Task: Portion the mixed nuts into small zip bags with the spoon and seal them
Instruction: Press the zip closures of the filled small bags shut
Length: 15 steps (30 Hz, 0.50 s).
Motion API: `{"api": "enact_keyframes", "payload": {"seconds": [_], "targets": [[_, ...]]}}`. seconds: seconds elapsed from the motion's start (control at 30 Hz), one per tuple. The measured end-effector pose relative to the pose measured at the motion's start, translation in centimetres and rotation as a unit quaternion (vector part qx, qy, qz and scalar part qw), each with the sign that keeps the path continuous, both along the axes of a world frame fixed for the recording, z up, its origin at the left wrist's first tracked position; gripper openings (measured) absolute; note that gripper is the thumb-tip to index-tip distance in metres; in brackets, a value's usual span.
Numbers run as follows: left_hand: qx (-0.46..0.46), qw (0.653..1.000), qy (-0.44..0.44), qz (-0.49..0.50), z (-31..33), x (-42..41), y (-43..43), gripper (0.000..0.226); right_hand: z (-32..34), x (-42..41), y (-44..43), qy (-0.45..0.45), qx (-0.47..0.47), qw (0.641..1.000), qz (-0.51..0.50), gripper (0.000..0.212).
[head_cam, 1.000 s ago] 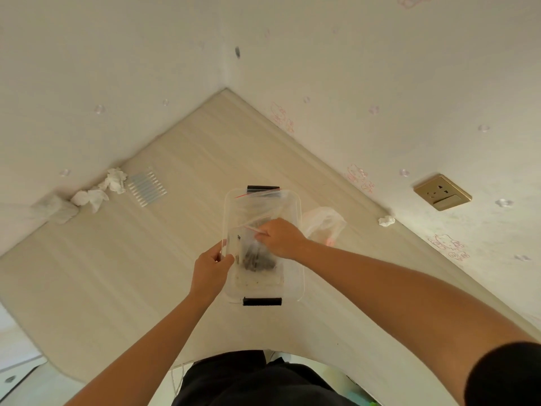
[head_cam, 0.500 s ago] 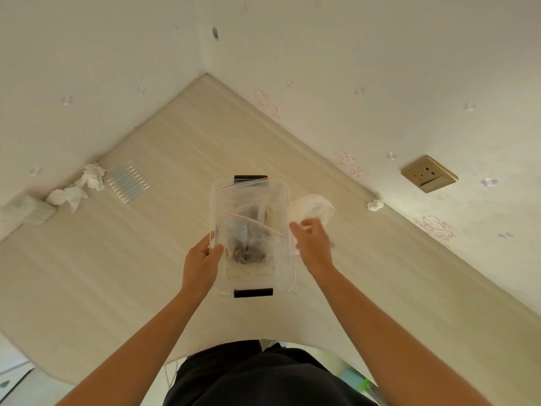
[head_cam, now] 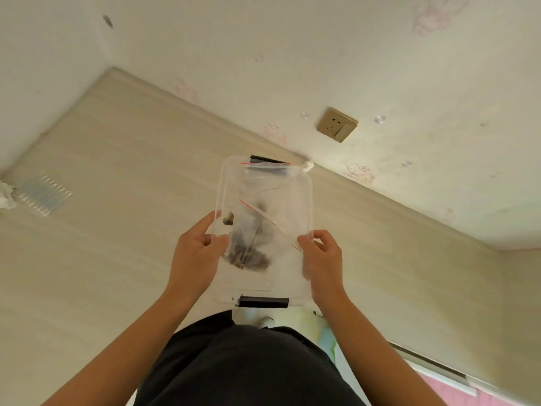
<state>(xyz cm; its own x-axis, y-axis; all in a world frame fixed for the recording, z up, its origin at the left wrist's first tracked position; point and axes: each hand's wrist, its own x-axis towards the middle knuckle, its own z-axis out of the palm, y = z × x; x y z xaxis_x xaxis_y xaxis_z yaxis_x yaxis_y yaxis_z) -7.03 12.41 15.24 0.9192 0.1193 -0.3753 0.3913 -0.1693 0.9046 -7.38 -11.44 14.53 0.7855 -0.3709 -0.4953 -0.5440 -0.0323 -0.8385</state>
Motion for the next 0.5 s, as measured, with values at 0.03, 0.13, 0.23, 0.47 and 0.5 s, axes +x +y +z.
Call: {"api": "enact_keyframes", "payload": {"seconds": [0.03, 0.13, 0.23, 0.47, 0.5], "targets": [[-0.004, 1.0, -0.011, -0.019, 0.8, -0.4, -1.5, 0.054, 0.8, -1.4, -1.5, -0.01, 0.003, 1.0, -0.02, 0.014], [-0.012, 0.996, -0.022, -0.081, 2.6, -2.0, -6.0, 0.055, 3.1, -5.9, -5.5, -0.031, -0.001, 0.996, -0.082, 0.008], [-0.04, 0.99, -0.02, -0.136, 4.0, -4.5, -11.0, 0.059, 4.8, -10.7, -9.7, -0.039, -0.006, 0.989, -0.143, 0.007], [-0.045, 0.956, -0.047, -0.285, 6.0, -9.8, -21.5, 0.064, 7.5, -23.0, -17.1, -0.042, -0.028, 0.954, -0.297, 0.006], [-0.047, 0.947, -0.051, -0.314, 6.3, -10.4, -23.0, 0.064, 7.7, -24.8, -17.6, -0.048, -0.036, 0.944, -0.324, 0.006]]}}
